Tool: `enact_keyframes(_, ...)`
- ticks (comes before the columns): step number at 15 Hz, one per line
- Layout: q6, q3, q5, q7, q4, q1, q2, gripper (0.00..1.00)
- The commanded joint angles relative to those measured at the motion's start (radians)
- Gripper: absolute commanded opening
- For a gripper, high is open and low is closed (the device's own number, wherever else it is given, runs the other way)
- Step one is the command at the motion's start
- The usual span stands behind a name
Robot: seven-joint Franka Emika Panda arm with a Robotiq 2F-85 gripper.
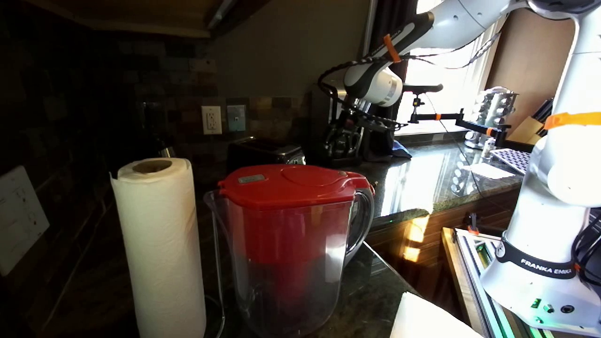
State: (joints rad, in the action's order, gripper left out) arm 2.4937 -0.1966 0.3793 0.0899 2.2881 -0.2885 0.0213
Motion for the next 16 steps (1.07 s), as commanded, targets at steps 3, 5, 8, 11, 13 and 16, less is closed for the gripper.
enact_keyframes(3, -0.089, -0.05, -0.071, 0.19, 0.131, 0.006, -0.146, 1.0)
enact_keyframes(5, -0.113, -0.065, -0.123, 0.227, 0.147, 0.006, -0.168, 1.0)
enact_keyframes(8, -0.093, -0.07, -0.221, 0.214, 0.169, 0.006, -0.18, 1.0)
enact_keyframes(11, -0.082, -0.072, -0.301, 0.192, 0.181, 0.003, -0.168, 1.0)
enact_keyframes(13, -0.067, -0.073, -0.346, 0.177, 0.19, 0.0, -0.155, 1.0)
enact_keyframes(16, -0.04, -0.081, -0.398, 0.156, 0.203, -0.005, -0.135, 1.0)
